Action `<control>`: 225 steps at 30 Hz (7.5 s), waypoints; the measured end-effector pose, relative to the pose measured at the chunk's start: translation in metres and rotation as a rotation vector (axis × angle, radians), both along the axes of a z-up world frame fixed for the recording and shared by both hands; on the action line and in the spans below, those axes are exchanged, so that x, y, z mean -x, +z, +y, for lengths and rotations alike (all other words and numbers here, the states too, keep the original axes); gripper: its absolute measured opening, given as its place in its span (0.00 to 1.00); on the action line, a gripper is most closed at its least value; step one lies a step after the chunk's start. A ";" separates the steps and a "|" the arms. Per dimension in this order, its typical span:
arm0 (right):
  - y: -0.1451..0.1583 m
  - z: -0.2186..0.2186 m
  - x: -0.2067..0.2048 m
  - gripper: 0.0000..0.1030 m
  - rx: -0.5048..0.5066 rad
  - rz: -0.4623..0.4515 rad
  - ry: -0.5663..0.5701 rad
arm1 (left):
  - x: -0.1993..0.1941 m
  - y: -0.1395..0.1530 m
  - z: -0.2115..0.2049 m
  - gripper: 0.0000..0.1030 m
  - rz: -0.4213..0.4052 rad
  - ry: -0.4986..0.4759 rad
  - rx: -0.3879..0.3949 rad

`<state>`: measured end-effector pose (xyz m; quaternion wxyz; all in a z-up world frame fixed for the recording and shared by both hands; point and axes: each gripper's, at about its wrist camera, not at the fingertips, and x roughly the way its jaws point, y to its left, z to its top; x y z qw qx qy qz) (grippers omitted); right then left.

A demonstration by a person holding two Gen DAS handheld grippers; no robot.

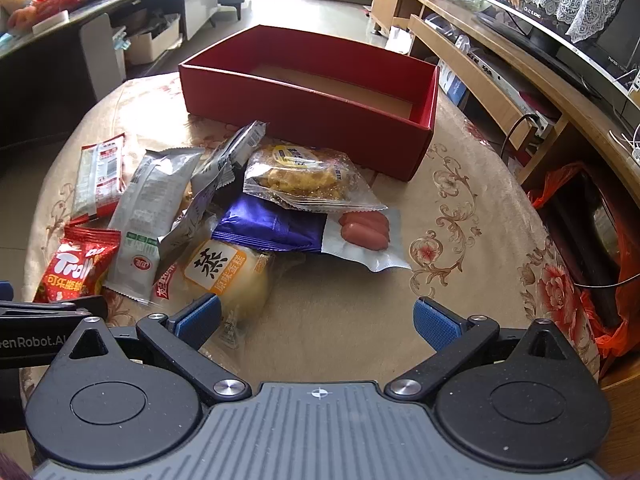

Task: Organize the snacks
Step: 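Move both tools toward the snacks, left toward the red Trolli bag, then grasp the red Trolli bag with left tool while right tool grasps the wrapped round cake, then lift and carry the Trolli bag and round cake over the red box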

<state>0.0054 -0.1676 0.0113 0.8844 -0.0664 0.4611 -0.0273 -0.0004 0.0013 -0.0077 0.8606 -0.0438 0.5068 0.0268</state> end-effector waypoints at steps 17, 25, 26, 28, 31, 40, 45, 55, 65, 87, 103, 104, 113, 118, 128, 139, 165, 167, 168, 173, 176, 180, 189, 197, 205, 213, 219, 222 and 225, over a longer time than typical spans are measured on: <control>-0.002 -0.001 0.005 1.00 -0.014 0.012 -0.005 | -0.001 -0.002 -0.008 0.93 0.022 -0.036 -0.020; -0.003 -0.001 0.006 1.00 -0.007 0.011 -0.003 | 0.000 -0.003 -0.009 0.92 0.028 -0.041 -0.026; -0.003 0.000 0.006 1.00 -0.006 0.009 -0.003 | 0.000 -0.003 -0.009 0.92 0.031 -0.042 -0.026; -0.003 -0.001 0.006 1.00 -0.006 0.002 -0.003 | -0.001 -0.003 -0.011 0.91 0.036 -0.045 -0.027; -0.004 -0.002 0.006 1.00 -0.006 0.005 -0.006 | -0.002 -0.003 -0.012 0.90 0.043 -0.049 -0.028; -0.004 -0.002 0.005 1.00 -0.006 0.007 -0.003 | -0.003 -0.005 -0.011 0.90 0.047 -0.057 -0.020; -0.006 -0.002 0.004 1.00 -0.008 0.018 -0.001 | -0.004 -0.007 -0.010 0.89 0.055 -0.061 -0.017; -0.009 0.001 -0.002 1.00 -0.008 0.038 0.020 | -0.011 -0.014 -0.010 0.89 0.070 -0.077 -0.031; -0.008 0.000 -0.008 1.00 0.023 0.046 0.025 | -0.019 -0.020 -0.009 0.89 0.082 -0.100 -0.027; 0.018 -0.028 -0.009 1.00 -0.117 -0.015 0.010 | -0.035 -0.015 0.008 0.87 0.064 -0.184 -0.056; -0.002 -0.023 -0.023 1.00 -0.184 0.076 -0.033 | -0.036 -0.031 0.018 0.65 0.112 -0.259 -0.026; -0.003 -0.018 -0.025 1.00 -0.190 0.082 -0.026 | -0.034 -0.030 0.017 0.59 0.105 -0.261 -0.026; -0.028 0.014 -0.050 0.98 -0.183 0.131 -0.014 | -0.037 -0.026 0.021 0.53 0.105 -0.228 0.043; -0.034 0.009 -0.050 0.98 -0.239 0.173 -0.003 | -0.039 -0.029 0.019 0.65 0.098 -0.247 0.044; -0.037 0.017 -0.039 0.73 -0.232 0.225 0.092 | -0.033 -0.029 0.006 0.55 0.093 -0.234 -0.027; -0.030 -0.015 0.003 0.62 -0.221 0.222 0.092 | -0.013 -0.026 0.009 0.46 0.119 -0.192 0.074; -0.037 0.003 0.035 0.63 -0.094 0.231 0.154 | 0.024 -0.025 -0.013 0.48 0.111 -0.280 -0.023; -0.033 0.002 0.040 0.62 -0.100 0.224 0.156 | 0.026 -0.024 -0.006 0.46 0.125 -0.251 -0.002; -0.032 0.002 0.041 0.62 -0.101 0.219 0.154 | 0.027 -0.024 -0.004 0.46 0.127 -0.241 0.000; -0.022 0.001 0.054 0.61 -0.125 0.183 0.146 | 0.035 -0.017 0.003 0.45 0.120 -0.207 0.029; -0.014 0.003 0.061 0.61 -0.131 0.160 0.144 | 0.041 -0.009 0.002 0.45 0.101 -0.202 0.038; -0.003 -0.001 0.072 0.61 -0.148 0.120 0.132 | 0.050 0.005 -0.007 0.45 0.072 -0.219 0.039; 0.013 -0.015 0.066 0.61 -0.182 0.059 0.068 | 0.038 0.034 -0.033 0.45 -0.002 -0.253 0.035; 0.030 -0.022 0.026 0.61 -0.193 -0.005 0.034 | -0.013 0.044 -0.045 0.45 -0.030 -0.228 0.050; 0.049 -0.038 -0.023 0.61 -0.210 -0.062 0.005 | -0.067 0.067 -0.058 0.44 -0.098 -0.211 0.066; 0.065 -0.053 -0.073 0.61 -0.210 -0.115 -0.031 | -0.117 0.087 -0.075 0.44 -0.158 -0.213 0.056; 0.069 -0.060 -0.103 0.61 -0.204 -0.134 -0.043 | -0.148 0.091 -0.084 0.44 -0.180 -0.204 0.047; 0.069 -0.062 -0.119 0.61 -0.202 -0.142 -0.048 | -0.164 0.092 -0.088 0.44 -0.188 -0.197 0.039; 0.068 -0.062 -0.133 0.61 -0.200 -0.141 -0.050 | -0.179 0.090 -0.090 0.43 -0.194 -0.189 0.032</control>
